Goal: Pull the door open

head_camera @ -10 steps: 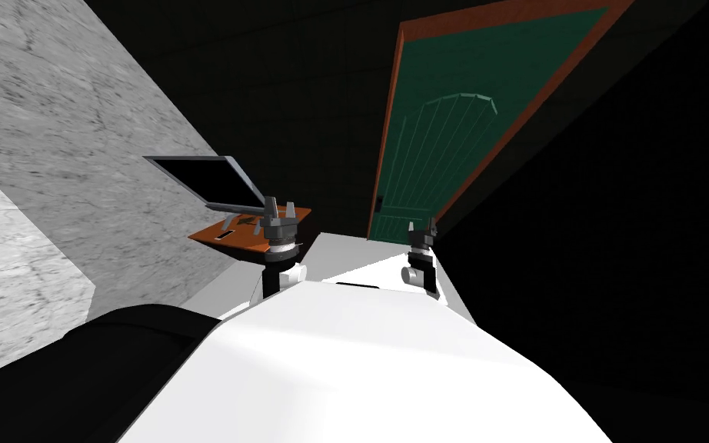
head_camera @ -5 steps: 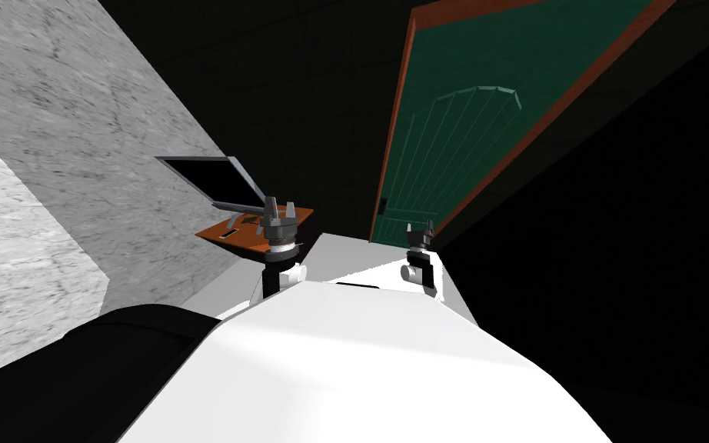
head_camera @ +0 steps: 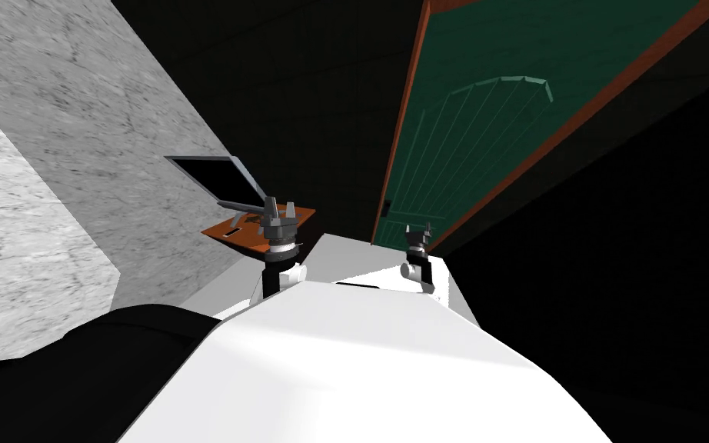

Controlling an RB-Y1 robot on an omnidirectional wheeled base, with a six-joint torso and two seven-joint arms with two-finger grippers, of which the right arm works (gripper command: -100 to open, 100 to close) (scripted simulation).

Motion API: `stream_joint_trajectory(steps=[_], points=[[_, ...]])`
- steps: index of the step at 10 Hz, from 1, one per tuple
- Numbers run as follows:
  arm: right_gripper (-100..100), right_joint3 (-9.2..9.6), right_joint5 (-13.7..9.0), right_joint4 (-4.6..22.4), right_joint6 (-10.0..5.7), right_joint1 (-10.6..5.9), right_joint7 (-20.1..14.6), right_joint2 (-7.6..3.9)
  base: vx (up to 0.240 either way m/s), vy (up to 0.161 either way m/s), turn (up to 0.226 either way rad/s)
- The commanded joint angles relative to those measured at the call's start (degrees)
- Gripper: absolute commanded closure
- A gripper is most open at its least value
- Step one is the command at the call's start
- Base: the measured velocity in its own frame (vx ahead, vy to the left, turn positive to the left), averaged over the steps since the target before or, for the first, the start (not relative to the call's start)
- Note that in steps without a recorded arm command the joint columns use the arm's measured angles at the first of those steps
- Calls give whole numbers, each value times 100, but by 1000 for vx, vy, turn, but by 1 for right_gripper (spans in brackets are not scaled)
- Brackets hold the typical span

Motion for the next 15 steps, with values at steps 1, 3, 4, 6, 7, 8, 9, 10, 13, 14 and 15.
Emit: stream_joint_trajectory(steps=[1, 3, 4, 6, 7, 8, 9, 10, 13, 14, 15], points=[[-100, -46, -134, 223, 34, -115, -211, -9, 87, -11, 86], [-100, -100, -295, 460, 93, -241, -445, -14, 100, -23, 90], [-100, -126, -373, 576, 122, -302, -559, -12, 96, -21, 94], [-100, -178, -530, 807, 179, -425, -787, -7, 95, -27, 86], [-100, -204, -609, 923, 208, -487, -900, -5, 97, -22, 70], [-100, -229, -684, 1034, 236, -546, -1010, 0, 114, -20, 75], [-100, -253, -758, 1143, 263, -604, -1117, 7, 98, -17, 82], [-100, -278, -832, 1251, 290, -661, -1224, 15, 87, -22, 103], [-100, -349, -1045, 1567, 368, -829, -1535, 40, 97, -30, 74], [-100, -371, -1112, 1665, 393, -881, -1631, 51, 81, -31, 78], [-100, -393, -1179, 1763, 417, -934, -1728, 63, 75, -38, 70]])
